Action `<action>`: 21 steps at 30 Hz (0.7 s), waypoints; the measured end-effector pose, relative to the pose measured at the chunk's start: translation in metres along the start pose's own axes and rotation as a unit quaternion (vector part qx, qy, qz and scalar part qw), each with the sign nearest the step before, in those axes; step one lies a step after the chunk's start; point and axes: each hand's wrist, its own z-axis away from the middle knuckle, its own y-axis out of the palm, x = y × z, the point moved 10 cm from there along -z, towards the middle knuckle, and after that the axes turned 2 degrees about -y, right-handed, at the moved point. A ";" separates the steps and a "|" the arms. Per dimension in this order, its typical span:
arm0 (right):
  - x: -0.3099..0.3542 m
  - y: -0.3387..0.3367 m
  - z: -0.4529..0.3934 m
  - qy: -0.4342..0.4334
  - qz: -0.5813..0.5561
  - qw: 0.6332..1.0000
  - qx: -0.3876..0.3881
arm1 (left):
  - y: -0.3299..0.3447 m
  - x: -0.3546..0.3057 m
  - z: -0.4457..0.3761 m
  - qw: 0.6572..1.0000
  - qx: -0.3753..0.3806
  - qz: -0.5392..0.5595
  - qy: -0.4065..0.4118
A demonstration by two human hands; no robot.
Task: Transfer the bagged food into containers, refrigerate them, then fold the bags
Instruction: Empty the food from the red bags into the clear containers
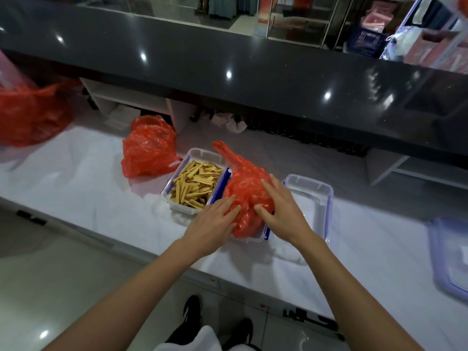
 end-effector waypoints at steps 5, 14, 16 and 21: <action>0.001 0.045 0.018 -0.043 0.082 0.992 0.089 | 0.006 -0.004 -0.013 1.000 0.020 -0.002 -0.009; -0.007 0.041 -0.003 -0.054 0.126 0.989 0.053 | 0.007 0.007 0.010 0.996 0.015 0.090 0.020; 0.000 0.036 -0.007 -0.077 0.127 0.989 0.017 | 0.003 0.007 0.013 0.995 -0.001 0.088 0.041; 0.010 0.026 -0.003 -0.106 0.117 0.986 -0.060 | -0.023 0.004 0.001 0.987 -0.099 0.127 0.024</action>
